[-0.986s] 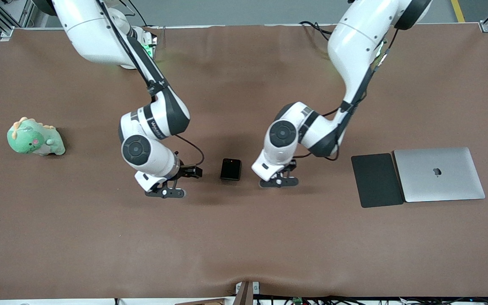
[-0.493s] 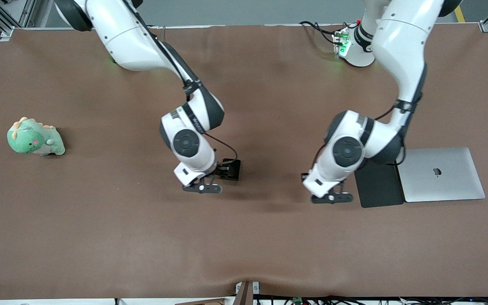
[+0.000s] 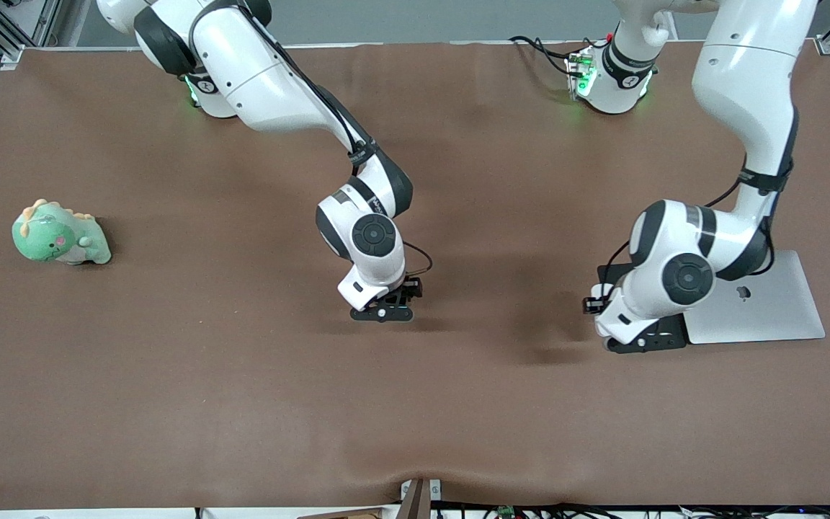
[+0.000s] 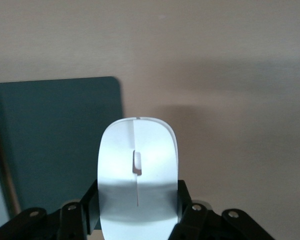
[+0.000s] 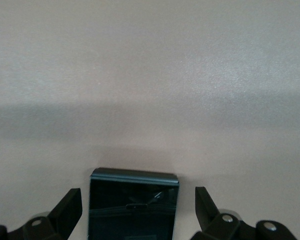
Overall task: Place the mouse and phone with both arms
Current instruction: 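Carry the mouse onto the mousepad with the left gripper while the right gripper lifts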
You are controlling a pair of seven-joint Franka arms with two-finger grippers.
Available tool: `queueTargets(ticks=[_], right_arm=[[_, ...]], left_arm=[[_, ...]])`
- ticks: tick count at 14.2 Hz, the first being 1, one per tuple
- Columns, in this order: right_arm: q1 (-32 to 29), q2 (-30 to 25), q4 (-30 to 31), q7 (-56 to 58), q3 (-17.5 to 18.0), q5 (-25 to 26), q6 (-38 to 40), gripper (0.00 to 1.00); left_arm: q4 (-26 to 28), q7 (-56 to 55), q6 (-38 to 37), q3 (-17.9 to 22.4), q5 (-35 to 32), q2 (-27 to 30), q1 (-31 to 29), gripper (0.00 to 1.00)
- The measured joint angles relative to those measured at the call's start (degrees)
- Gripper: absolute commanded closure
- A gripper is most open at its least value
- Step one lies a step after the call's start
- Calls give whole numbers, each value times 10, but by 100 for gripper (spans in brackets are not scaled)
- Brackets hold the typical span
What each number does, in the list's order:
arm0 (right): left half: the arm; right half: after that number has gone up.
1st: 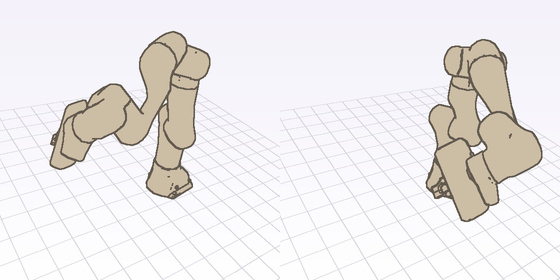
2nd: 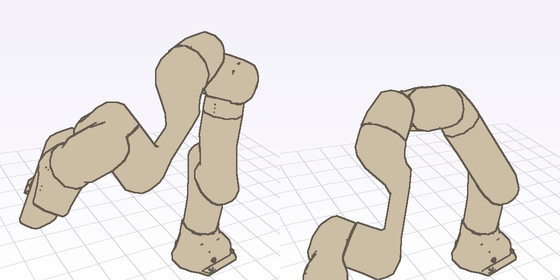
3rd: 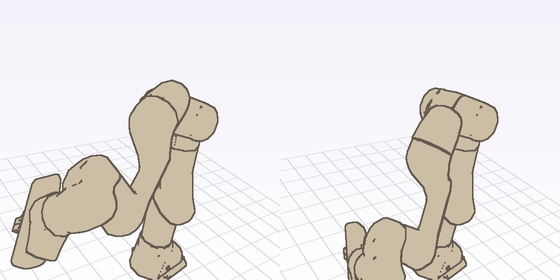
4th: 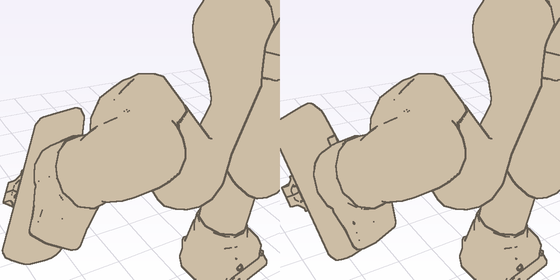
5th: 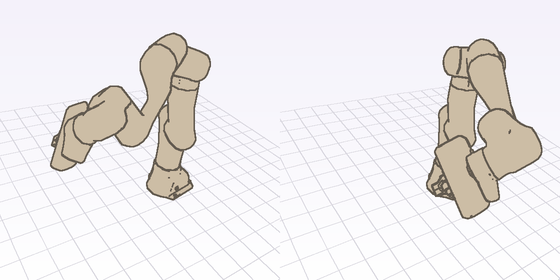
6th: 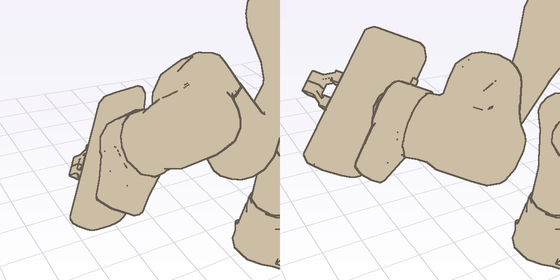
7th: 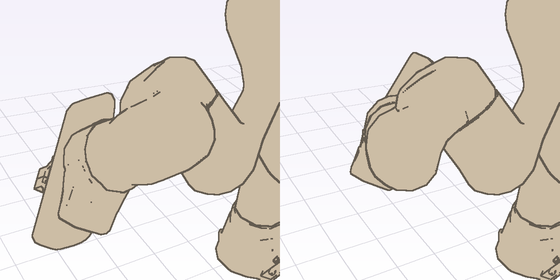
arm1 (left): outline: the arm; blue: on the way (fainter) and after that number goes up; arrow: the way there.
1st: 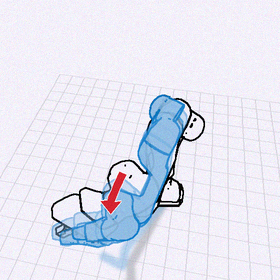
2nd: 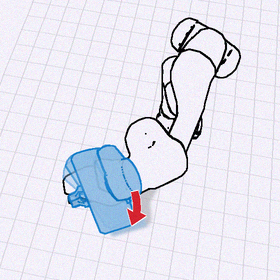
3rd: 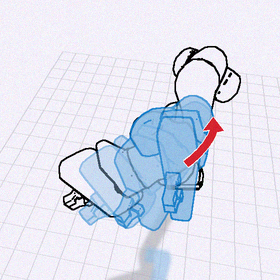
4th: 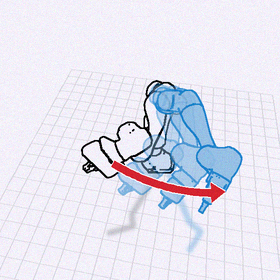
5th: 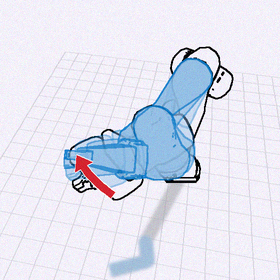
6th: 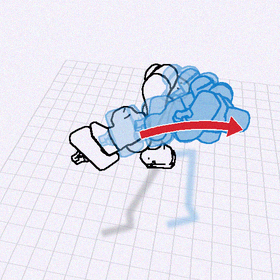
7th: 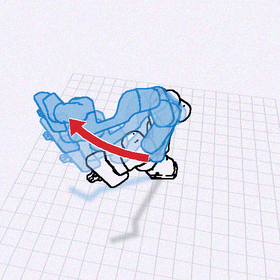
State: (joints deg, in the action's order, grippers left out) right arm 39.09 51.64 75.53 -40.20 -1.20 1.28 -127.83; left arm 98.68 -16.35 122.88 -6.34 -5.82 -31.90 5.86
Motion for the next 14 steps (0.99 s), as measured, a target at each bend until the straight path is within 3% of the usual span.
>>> queueTargets(ticks=[12, 13, 14], right_arm=[[2, 16, 0, -103, 0, 2, -15, 2], [2, 17, 0, -115, 0, 2, -18, 46], [2, 17, 0, -123, 0, 2, -25, 79]], left_arm=[[115, 15, 99, 0, -20, 33, -60, 69], [116, 15, 102, 0, -31, 34, -65, 69], [117, 15, 107, 0, -39, 35, -72, 69]])
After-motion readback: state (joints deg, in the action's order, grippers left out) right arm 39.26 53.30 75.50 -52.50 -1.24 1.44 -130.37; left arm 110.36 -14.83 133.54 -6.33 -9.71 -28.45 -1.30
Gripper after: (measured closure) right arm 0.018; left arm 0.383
